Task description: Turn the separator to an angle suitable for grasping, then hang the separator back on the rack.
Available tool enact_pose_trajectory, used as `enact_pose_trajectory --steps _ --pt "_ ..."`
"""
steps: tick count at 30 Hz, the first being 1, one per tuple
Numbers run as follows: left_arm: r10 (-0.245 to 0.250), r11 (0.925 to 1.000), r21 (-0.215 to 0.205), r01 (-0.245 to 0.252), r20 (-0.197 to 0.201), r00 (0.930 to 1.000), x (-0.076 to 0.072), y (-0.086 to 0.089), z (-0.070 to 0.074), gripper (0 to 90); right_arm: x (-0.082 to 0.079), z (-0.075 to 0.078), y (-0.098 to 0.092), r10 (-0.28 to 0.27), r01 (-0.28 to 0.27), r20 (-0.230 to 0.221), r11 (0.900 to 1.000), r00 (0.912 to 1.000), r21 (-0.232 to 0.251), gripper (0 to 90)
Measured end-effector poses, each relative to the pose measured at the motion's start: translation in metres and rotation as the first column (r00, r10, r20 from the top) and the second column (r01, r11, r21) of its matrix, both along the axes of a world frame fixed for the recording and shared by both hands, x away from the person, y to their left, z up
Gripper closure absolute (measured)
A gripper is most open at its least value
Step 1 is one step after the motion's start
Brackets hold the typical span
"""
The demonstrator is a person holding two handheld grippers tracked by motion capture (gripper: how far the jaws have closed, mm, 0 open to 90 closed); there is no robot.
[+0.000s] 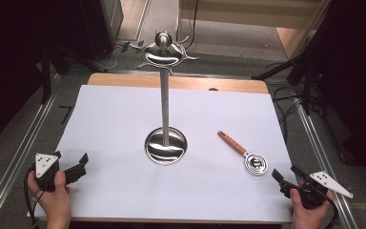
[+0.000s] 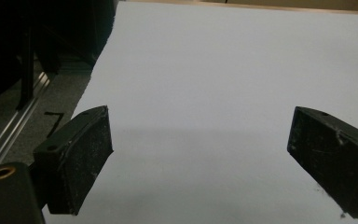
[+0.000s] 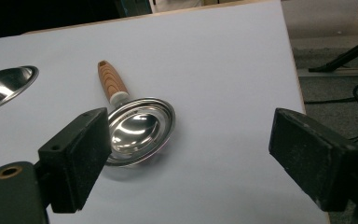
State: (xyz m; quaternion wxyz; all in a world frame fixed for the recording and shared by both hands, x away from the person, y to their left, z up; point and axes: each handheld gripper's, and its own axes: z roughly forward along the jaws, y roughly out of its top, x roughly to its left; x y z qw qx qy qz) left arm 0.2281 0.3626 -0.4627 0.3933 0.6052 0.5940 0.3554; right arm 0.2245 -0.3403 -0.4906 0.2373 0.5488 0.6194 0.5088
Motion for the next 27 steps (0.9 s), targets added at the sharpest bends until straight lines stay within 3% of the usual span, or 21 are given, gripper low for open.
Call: enact_pose_trajectory --steps 11,15,18,21,23,24,25,27 --pt "-0.002 1.0 0.006 0.002 -0.01 0.9999 0.001 -0.001 0.0 7.2 0.001 0.0 0.001 0.005 -0.005 -0.01 1.0 0.9999 -0.013 14.0" --pt "-0.008 0.9999 0.007 0.008 -0.005 1.0 0.001 -0.001 0.0 7.2 0.004 0.001 0.002 -0.018 0.018 -0.051 1.0 0.9985 -0.017 17.6" --pt "-0.009 1.0 0.003 0.009 0.0 1.0 0.0 -0.001 0.0 7.2 0.002 0.001 0.002 -0.024 0.023 -0.017 0.999 0.9996 -0.028 23.3" --pt "-0.007 1.0 0.001 0.007 -0.004 1.0 0.0 0.0 0.0 7.2 0.001 0.003 0.004 -0.026 0.026 -0.01 0.999 0.9996 -0.035 24.9" --pt "0.0 1.0 0.006 0.0 -0.014 0.9999 0.002 -0.001 0.0 7.2 0.002 0.007 0.006 -0.037 0.036 -0.012 0.995 0.9992 -0.096 32.4" --pt "0.0 1.0 0.006 0.0 -0.014 0.9999 0.002 -0.001 0.0 7.2 0.002 0.007 0.006 -0.037 0.036 -0.012 0.995 0.9992 -0.096 32.4" --pt "0.0 0.9999 0.017 0.001 -0.019 0.9998 0.003 -0.002 0.0 7.2 0.004 0.011 0.008 -0.059 0.053 -0.027 0.983 0.9979 -0.173 36.8" --pt "-0.002 0.9998 0.019 0.003 -0.02 0.9998 0.002 -0.002 0.0 7.2 0.004 0.013 0.008 -0.07 0.061 -0.042 0.979 0.9966 -0.195 36.8"
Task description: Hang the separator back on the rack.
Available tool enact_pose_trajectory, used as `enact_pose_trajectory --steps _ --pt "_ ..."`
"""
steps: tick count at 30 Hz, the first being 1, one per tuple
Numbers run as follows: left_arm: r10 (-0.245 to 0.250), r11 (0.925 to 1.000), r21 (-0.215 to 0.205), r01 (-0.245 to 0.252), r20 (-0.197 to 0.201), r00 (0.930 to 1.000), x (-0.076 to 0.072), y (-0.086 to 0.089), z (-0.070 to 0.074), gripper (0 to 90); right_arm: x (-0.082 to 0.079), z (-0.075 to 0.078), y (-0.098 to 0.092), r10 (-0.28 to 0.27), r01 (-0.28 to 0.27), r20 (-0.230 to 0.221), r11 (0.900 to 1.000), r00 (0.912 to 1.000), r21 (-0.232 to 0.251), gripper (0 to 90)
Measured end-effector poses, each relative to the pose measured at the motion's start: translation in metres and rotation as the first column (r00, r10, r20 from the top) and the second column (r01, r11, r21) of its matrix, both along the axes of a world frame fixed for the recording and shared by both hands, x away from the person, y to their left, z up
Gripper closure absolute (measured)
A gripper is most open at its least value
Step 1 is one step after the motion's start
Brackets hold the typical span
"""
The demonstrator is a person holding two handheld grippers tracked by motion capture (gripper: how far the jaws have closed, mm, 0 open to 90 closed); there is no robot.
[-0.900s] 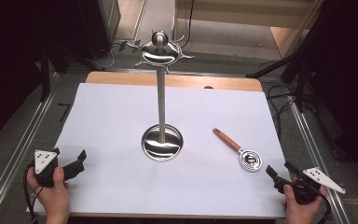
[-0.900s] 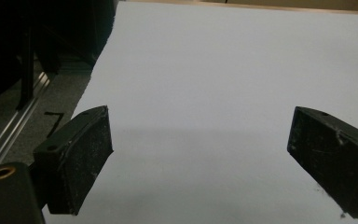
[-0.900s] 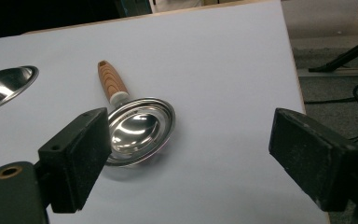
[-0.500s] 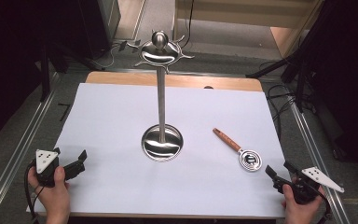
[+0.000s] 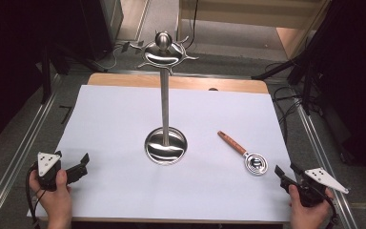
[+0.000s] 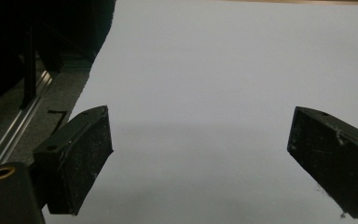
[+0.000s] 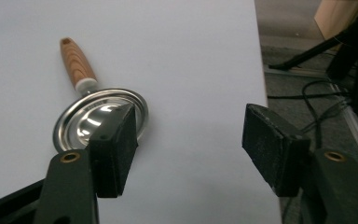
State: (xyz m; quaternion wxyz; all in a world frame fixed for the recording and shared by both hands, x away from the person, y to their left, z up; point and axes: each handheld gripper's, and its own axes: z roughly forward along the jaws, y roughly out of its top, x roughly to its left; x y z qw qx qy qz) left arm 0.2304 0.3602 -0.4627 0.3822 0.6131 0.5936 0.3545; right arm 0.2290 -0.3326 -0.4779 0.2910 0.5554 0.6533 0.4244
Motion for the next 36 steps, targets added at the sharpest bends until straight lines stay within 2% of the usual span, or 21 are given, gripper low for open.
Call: enact_pose_trajectory --steps 2,4,5,6,7,9,12,16,18,19,20,22,23,24,26,27,28,29,30,34,36 --pt "-0.004 1.0 0.002 0.004 0.007 1.0 -0.001 0.0 0.0 7.2 0.001 0.003 -0.001 0.006 -0.006 0.0 1.0 1.0 0.0 36.8" --pt "-0.008 1.0 -0.001 0.008 0.01 0.9999 -0.001 0.001 0.0 7.2 0.002 0.01 0.001 0.024 -0.024 -0.036 1.0 0.9991 -0.008 36.8" --pt "-0.007 1.0 -0.005 0.008 0.012 0.9999 -0.001 0.001 0.0 7.2 0.002 0.01 0.001 0.024 -0.024 -0.036 1.0 0.9991 -0.008 36.8" --pt "-0.008 1.0 -0.004 0.008 0.013 0.9999 -0.001 0.001 0.0 7.2 0.003 0.015 0.003 0.052 -0.054 -0.094 0.998 0.9942 -0.016 37.6" --pt "-0.009 1.0 -0.001 0.009 0.016 0.9998 -0.002 0.0 0.0 7.2 0.003 0.015 0.003 0.052 -0.054 -0.094 0.998 0.9942 -0.016 37.6" --pt "-0.012 0.9999 0.007 0.012 0.019 0.9997 -0.002 -0.001 0.0 7.2 0.005 0.018 0.005 0.125 -0.13 -0.133 0.991 0.9832 -0.024 37.9" --pt "-0.01 0.9999 0.013 0.01 0.022 0.9997 -0.002 -0.002 0.0 7.2 0.008 0.02 0.011 0.129 -0.143 -0.177 0.987 0.9758 -0.073 37.1" --pt "-0.011 0.9996 0.025 0.011 0.02 0.9997 -0.002 -0.003 0.0 7.2 0.015 0.022 0.02 0.157 -0.191 -0.238 0.973 0.9585 -0.13 33.9" --pt "-0.008 0.9995 0.032 0.007 0.021 0.9997 -0.002 -0.004 0.0 7.2 0.018 0.023 0.024 0.177 -0.221 -0.269 0.965 0.9466 -0.143 35.2" --pt "-0.009 0.9994 0.034 0.008 0.019 0.9998 -0.002 -0.004 0.0 7.2 0.022 0.024 0.027 0.191 -0.246 -0.294 0.955 0.9365 -0.163 36.0" --pt "-0.008 0.9993 0.036 0.008 0.021 0.9997 -0.002 -0.004 0.0 7.2 0.024 0.024 0.029 0.195 -0.256 -0.305 0.951 0.9322 -0.175 36.1" --pt "-0.009 0.9995 0.032 0.008 0.025 0.9997 -0.002 -0.004 0.0 7.2 0.026 0.024 0.031 0.197 -0.262 -0.311 0.947 0.9297 -0.183 36.8" --pt "-0.009 0.9995 0.03 0.009 0.026 0.9996 -0.002 -0.004 0.0 7.2 0.031 0.025 0.035 0.221 -0.293 -0.33 0.938 0.9176 -0.186 40.4" --pt "-0.01 0.9995 0.029 0.009 0.024 0.9997 -0.002 -0.004 0.0 7.2 0.031 0.025 0.035 0.221 -0.293 -0.33 0.938 0.9176 -0.186 40.4" --pt "-0.01 0.9995 0.029 0.009 0.027 0.9996 -0.002 -0.004 0.0 7.2 0.035 0.025 0.04 0.24 -0.32 -0.348 0.928 0.9061 -0.193 47.0" --pt "-0.01 0.9995 0.031 0.009 0.028 0.9996 -0.002 -0.004 0.0 7.2 0.038 0.025 0.043 0.259 -0.345 -0.365 0.918 0.8944 -0.196 47.5" --pt "-0.011 0.9993 0.035 0.01 0.026 0.9996 -0.002 -0.004 0.0 7.2 0.04 0.025 0.044 0.263 -0.354 -0.373 0.914 0.8896 -0.199 47.7" --pt "-0.012 0.9992 0.037 0.011 0.025 0.9996 -0.002 -0.004 0.0 7.2 0.044 0.025 0.048 0.274 -0.375 -0.391 0.903 0.879 -0.211 48.3" --pt "-0.013 0.9992 0.039 0.012 0.025 0.9996 -0.003 -0.004 0.0 7.2 0.044 0.025 0.048 0.274 -0.375 -0.391 0.903 0.879 -0.211 48.3" --pt "-0.014 0.999 0.042 0.013 0.022 0.9997 -0.003 -0.004 0.0 7.2 0.052 0.029 0.053 0.283 -0.394 -0.403 0.892 0.8701 -0.224 48.1" --pt "-0.014 0.999 0.044 0.013 0.021 0.9997 -0.002 -0.004 0.0 7.2 0.055 0.032 0.056 0.279 -0.395 -0.408 0.888 0.8694 -0.235 48.1"
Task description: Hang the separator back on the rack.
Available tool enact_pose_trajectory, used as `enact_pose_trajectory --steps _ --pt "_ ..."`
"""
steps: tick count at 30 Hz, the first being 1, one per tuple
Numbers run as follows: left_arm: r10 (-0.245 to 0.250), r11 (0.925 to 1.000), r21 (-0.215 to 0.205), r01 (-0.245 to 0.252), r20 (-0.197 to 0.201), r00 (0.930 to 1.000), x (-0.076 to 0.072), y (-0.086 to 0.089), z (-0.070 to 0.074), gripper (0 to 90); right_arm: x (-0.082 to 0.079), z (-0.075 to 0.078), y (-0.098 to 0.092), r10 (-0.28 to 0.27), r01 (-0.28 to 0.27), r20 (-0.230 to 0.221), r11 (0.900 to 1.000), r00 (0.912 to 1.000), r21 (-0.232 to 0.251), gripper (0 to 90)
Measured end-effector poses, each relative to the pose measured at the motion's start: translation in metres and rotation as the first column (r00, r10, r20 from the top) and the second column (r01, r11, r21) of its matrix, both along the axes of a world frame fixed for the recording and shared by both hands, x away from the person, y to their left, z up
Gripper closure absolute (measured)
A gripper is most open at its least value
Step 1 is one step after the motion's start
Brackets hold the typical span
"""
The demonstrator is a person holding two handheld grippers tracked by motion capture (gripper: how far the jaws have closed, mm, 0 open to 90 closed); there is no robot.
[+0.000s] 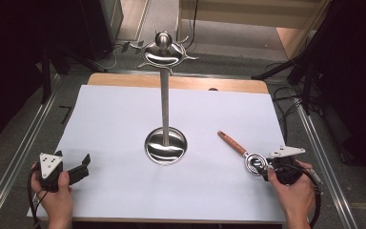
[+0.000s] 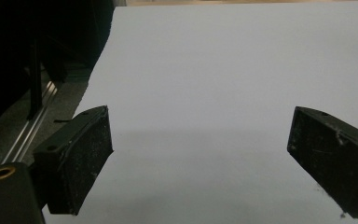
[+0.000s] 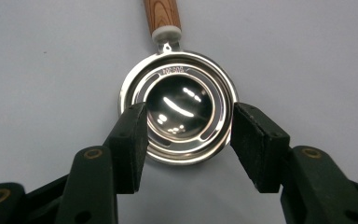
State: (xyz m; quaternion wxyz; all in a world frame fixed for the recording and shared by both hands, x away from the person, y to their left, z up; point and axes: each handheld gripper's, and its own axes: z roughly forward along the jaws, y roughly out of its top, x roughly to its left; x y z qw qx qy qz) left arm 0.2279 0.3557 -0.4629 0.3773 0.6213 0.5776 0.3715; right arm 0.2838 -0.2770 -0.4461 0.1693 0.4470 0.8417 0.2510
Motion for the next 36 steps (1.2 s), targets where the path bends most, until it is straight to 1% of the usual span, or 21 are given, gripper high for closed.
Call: enact_pose_trajectory --steps 3,6,7,10,13,17,19,22,26,28,31,32,34,36 --pt "0.0 1.0 0.002 0.0 0.0 1.0 0.0 -0.001 0.0 7.2 0.005 0.003 0.003 0.016 -0.016 -0.002 1.0 0.9999 -0.006 48.0" --pt "0.004 1.0 0.006 -0.004 0.001 1.0 0.0 -0.001 0.0 7.2 0.011 0.005 0.007 0.036 -0.036 -0.037 0.999 0.9986 0.008 51.1" --pt "0.004 1.0 0.006 -0.004 0.001 1.0 0.0 -0.001 0.0 7.3 0.013 0.005 0.008 0.051 -0.051 -0.041 0.999 0.9979 0.009 53.8" --pt "0.004 1.0 0.006 -0.004 0.002 1.0 0.0 -0.001 0.0 7.2 0.018 0.006 0.011 0.07 -0.069 -0.042 0.998 0.9967 0.011 54.2" --pt "0.002 1.0 0.006 -0.002 0.002 1.0 0.0 -0.001 0.0 7.3 0.023 0.007 0.017 0.078 -0.079 -0.05 0.997 0.9957 -0.001 55.1" --pt "0.004 1.0 0.007 -0.004 0.002 1.0 0.0 -0.001 0.0 7.6 0.028 0.009 0.022 0.091 -0.091 -0.061 0.996 0.994 -0.004 56.8" --pt "0.003 1.0 0.006 -0.003 0.001 1.0 0.0 -0.001 0.0 7.6 0.033 0.01 0.026 0.089 -0.09 -0.072 0.996 0.9935 -0.018 57.1" --pt "0.003 1.0 0.007 -0.003 0.0 1.0 0.001 -0.001 0.0 7.6 0.036 0.011 0.027 0.096 -0.098 -0.072 0.995 0.9928 -0.024 57.6" --pt "0.005 0.9999 0.01 -0.005 -0.004 1.0 0.001 -0.001 0.0 7.6 0.041 0.012 0.031 0.089 -0.092 -0.08 0.996 0.9928 -0.023 58.6" --pt "0.006 1.0 0.007 -0.006 -0.003 1.0 0.001 -0.001 0.0 7.6 0.044 0.012 0.033 0.099 -0.102 -0.089 0.994 0.9911 -0.03 58.9" --pt "0.006 0.9999 0.008 -0.005 -0.003 1.0 0.001 -0.001 0.0 7.6 0.047 0.012 0.037 0.088 -0.092 -0.099 0.995 0.9912 -0.036 59.4" --pt "0.007 0.9999 0.011 -0.007 -0.004 1.0 0.001 -0.001 0.0 7.6 0.049 0.012 0.039 0.083 -0.088 -0.108 0.995 0.9906 -0.036 59.4" --pt "0.01 0.9999 0.008 -0.01 -0.002 1.0 0.001 -0.002 0.0 7.6 0.053 0.012 0.045 0.089 -0.094 -0.122 0.995 0.9885 -0.039 59.4" --pt "0.008 0.9999 0.011 -0.008 -0.004 1.0 0.001 -0.002 0.0 7.6 0.055 0.012 0.047 0.09 -0.096 -0.126 0.994 0.9879 -0.044 59.4"
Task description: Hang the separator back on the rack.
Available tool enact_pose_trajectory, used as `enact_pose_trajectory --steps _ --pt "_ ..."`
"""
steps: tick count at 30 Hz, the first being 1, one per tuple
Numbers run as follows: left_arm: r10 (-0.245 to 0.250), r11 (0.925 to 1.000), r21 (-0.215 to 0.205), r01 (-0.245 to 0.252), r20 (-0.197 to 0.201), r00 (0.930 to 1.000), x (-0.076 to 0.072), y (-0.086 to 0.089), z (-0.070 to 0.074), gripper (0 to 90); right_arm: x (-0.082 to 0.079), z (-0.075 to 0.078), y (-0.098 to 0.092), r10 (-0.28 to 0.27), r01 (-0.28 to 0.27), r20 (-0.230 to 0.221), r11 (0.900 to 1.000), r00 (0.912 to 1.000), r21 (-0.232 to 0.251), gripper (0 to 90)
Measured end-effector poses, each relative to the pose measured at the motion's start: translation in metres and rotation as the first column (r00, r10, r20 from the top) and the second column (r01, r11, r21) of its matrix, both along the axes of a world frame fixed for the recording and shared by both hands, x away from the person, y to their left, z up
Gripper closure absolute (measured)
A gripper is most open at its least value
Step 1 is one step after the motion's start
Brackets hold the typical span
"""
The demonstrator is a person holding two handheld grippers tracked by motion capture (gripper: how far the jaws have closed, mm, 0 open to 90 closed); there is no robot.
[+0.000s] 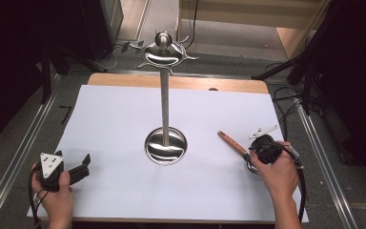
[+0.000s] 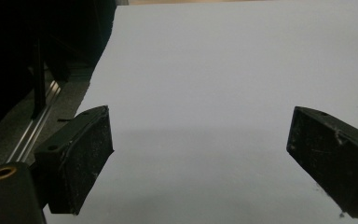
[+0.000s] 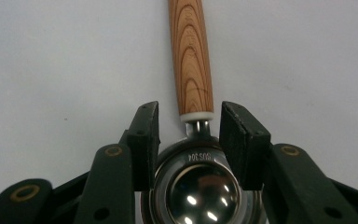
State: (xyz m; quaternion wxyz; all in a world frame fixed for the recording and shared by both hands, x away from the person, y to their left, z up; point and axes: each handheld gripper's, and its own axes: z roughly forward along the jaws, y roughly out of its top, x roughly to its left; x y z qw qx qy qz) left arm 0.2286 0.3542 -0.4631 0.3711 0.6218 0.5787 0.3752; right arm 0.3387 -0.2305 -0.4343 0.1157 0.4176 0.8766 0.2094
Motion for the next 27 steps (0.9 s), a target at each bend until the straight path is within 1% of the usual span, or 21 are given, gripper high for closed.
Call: enact_pose_trajectory --steps 1,5,9,10,11,13,14,24,25,27 --pt "0.001 1.0 0.002 -0.001 -0.001 1.0 0.0 0.0 0.0 7.6 0.002 0.0 0.001 0.0 0.0 -0.005 1.0 1.0 0.008 59.3" --pt "0.001 1.0 -0.003 -0.001 0.0 1.0 0.0 0.0 0.0 7.6 0.008 0.001 0.007 -0.003 0.003 -0.019 1.0 0.9998 -0.01 59.4" --pt "0.0 1.0 -0.003 0.0 0.001 1.0 0.0 0.0 0.0 7.6 0.014 0.0 0.013 0.007 -0.007 -0.029 1.0 0.9996 -0.027 60.0" --pt "-0.001 1.0 -0.004 0.001 0.001 1.0 0.0 0.0 0.0 7.5 0.015 -0.002 0.014 0.01 -0.01 -0.028 1.0 0.9996 -0.024 60.1" --pt "-0.001 1.0 -0.005 0.001 0.001 1.0 0.0 0.0 0.0 7.6 0.017 -0.003 0.014 0.011 -0.012 -0.031 0.999 0.9994 -0.033 60.4" --pt "-0.001 1.0 -0.005 0.001 0.001 1.0 0.0 0.0 0.0 7.6 0.02 -0.006 0.016 -0.001 0.0 -0.04 0.999 0.9992 -0.043 60.5" --pt "-0.001 1.0 -0.003 0.001 -0.001 1.0 0.0 0.0 0.0 7.6 0.023 -0.008 0.017 0.0 -0.002 -0.048 0.999 0.9988 -0.04 60.9" --pt "-0.002 1.0 -0.001 0.002 -0.001 1.0 0.0 0.0 0.0 7.6 0.031 -0.01 0.023 0.003 -0.006 -0.052 0.999 0.9986 -0.048 62.3" --pt "-0.002 1.0 0.0 0.002 -0.002 1.0 0.0 0.0 0.0 7.6 0.032 -0.011 0.024 0.005 -0.008 -0.054 0.999 0.9985 -0.048 63.6" --pt "-0.003 1.0 -0.001 0.003 -0.002 1.0 0.0 0.0 0.0 7.6 0.034 -0.013 0.027 0.001 -0.004 -0.047 0.998 0.9989 -0.067 66.8"
